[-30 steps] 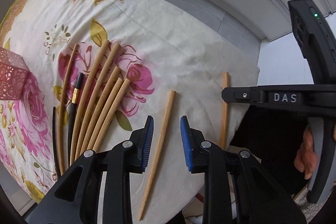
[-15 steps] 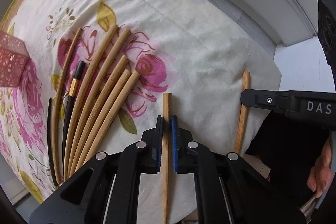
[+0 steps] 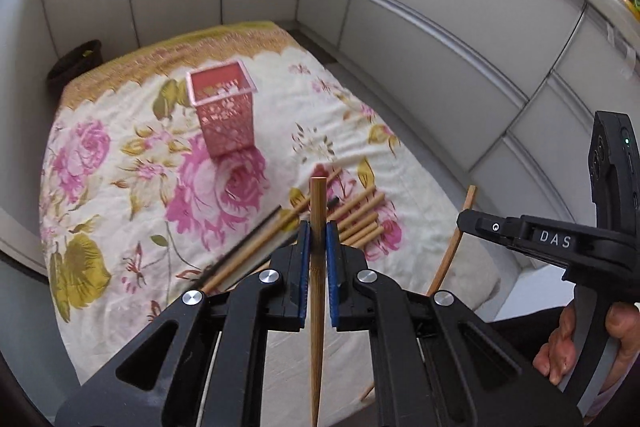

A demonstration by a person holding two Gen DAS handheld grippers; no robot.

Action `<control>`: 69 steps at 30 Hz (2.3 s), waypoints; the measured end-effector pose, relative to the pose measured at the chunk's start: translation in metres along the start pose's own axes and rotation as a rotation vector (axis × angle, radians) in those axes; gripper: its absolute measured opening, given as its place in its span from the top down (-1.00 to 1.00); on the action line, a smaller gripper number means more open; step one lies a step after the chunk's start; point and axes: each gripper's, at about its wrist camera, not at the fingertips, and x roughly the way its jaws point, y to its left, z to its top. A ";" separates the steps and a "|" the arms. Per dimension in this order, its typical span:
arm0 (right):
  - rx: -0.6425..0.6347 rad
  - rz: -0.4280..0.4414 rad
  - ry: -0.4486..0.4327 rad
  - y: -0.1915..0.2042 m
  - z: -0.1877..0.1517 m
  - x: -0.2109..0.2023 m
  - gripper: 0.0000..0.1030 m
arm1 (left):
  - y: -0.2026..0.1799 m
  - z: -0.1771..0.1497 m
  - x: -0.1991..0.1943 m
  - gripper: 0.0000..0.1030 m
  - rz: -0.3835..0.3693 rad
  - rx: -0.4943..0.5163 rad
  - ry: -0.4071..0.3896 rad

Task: Organize utensils
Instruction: 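Lift both chopsticks over the pink holder and open the left tool to drop its chopstick, then open the right tool to drop its chopstick into the pink holder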

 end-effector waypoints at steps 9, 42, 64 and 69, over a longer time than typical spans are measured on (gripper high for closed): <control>-0.286 0.065 -0.252 0.077 -0.007 -0.093 0.85 | 0.002 0.013 -0.083 0.87 0.076 -0.091 -0.261; -0.463 0.165 -0.448 0.193 0.137 -0.107 0.85 | 0.047 0.171 -0.098 0.87 0.202 -0.188 -0.754; -0.481 0.158 -0.409 0.209 0.158 -0.028 0.85 | 0.099 0.177 -0.005 0.23 0.200 -0.246 -0.704; -0.493 0.162 -0.411 0.217 0.156 -0.023 0.85 | 0.102 0.173 -0.041 0.15 0.212 -0.265 -0.753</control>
